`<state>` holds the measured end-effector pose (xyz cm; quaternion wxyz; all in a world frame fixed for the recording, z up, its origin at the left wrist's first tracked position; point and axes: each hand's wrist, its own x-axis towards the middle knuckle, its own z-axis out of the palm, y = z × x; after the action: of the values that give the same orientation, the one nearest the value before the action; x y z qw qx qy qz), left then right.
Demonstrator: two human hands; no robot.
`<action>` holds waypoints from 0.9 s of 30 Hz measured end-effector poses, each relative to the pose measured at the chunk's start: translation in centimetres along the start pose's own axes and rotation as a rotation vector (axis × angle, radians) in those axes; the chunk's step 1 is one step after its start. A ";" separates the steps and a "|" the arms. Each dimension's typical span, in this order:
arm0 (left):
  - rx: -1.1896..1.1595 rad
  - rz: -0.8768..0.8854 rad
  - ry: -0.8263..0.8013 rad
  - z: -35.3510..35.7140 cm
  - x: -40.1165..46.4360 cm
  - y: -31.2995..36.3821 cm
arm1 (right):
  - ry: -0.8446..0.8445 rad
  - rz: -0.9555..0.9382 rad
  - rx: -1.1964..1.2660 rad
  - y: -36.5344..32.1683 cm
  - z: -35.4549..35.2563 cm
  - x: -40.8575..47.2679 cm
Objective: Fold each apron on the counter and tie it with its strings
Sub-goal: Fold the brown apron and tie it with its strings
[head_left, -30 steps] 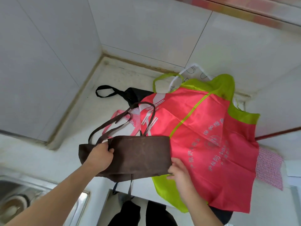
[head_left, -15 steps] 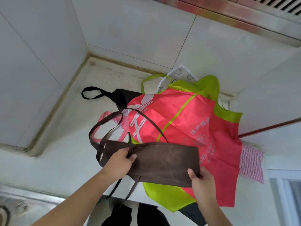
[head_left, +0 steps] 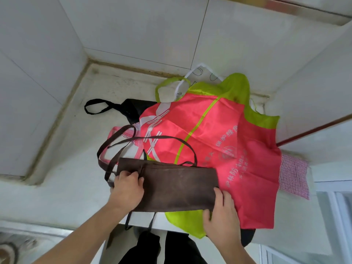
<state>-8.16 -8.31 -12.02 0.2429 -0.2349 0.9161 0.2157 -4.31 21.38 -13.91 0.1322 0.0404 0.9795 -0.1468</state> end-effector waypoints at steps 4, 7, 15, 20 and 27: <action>-0.010 0.058 0.034 0.0 0.1 -1.2 | 0.060 -0.025 0.107 -0.3 -0.1 -0.2; -0.029 0.069 0.041 -0.7 0.2 -1.3 | 0.105 0.075 0.215 -0.8 0.1 0.3; -0.100 0.013 -0.002 -1.6 1.3 -2.8 | 0.016 0.062 0.122 -2.2 0.5 0.8; -0.077 0.031 0.087 -1.4 1.6 -4.4 | 0.063 -0.019 -0.001 -1.3 0.4 0.6; -0.122 0.029 0.275 0.2 2.6 -5.9 | 0.039 -0.415 -0.137 -0.6 0.1 0.3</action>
<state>-6.96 -13.72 -15.23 0.0975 -0.2632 0.9292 0.2403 -4.63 20.84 -13.93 0.0826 -0.1680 0.9769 -0.1033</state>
